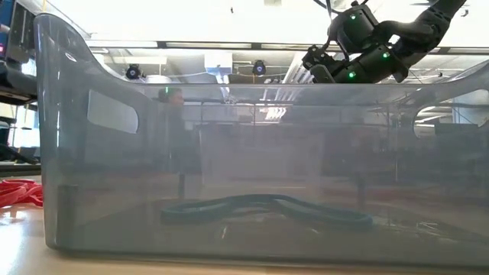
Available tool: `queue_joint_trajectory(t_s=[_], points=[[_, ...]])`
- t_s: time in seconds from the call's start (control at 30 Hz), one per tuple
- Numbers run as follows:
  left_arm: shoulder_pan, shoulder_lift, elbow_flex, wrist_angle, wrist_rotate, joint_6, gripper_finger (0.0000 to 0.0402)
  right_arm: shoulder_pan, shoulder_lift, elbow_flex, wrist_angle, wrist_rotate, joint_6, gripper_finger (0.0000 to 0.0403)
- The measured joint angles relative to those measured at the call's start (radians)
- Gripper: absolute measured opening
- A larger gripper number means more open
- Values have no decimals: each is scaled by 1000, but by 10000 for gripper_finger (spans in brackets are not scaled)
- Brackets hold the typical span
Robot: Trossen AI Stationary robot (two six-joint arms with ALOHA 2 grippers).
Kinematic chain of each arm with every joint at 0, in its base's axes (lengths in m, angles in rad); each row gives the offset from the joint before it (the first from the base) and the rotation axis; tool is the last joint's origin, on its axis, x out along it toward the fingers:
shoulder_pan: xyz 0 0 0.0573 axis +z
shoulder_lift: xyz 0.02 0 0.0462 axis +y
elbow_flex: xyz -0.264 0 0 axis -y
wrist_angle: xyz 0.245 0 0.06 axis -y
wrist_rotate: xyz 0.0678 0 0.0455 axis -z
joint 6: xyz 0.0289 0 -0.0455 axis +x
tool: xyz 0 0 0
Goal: Sort rubber bands into baskets
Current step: Put the black rubber band into the white bin
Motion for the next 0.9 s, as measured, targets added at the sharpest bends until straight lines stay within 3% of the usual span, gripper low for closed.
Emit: queue_joint_trajectory(t_s=[0.33, 0.73, 0.9], points=[[0, 0, 0, -5, -43, 29, 91, 0, 0, 0, 0, 0, 4, 0], [0, 0, -1, 1, -47, 62, 91, 0, 0, 0, -1, 0, 4, 0], [0, 0, -1, 26, -47, 62, 68, 0, 0, 0, -1, 0, 4, 0]])
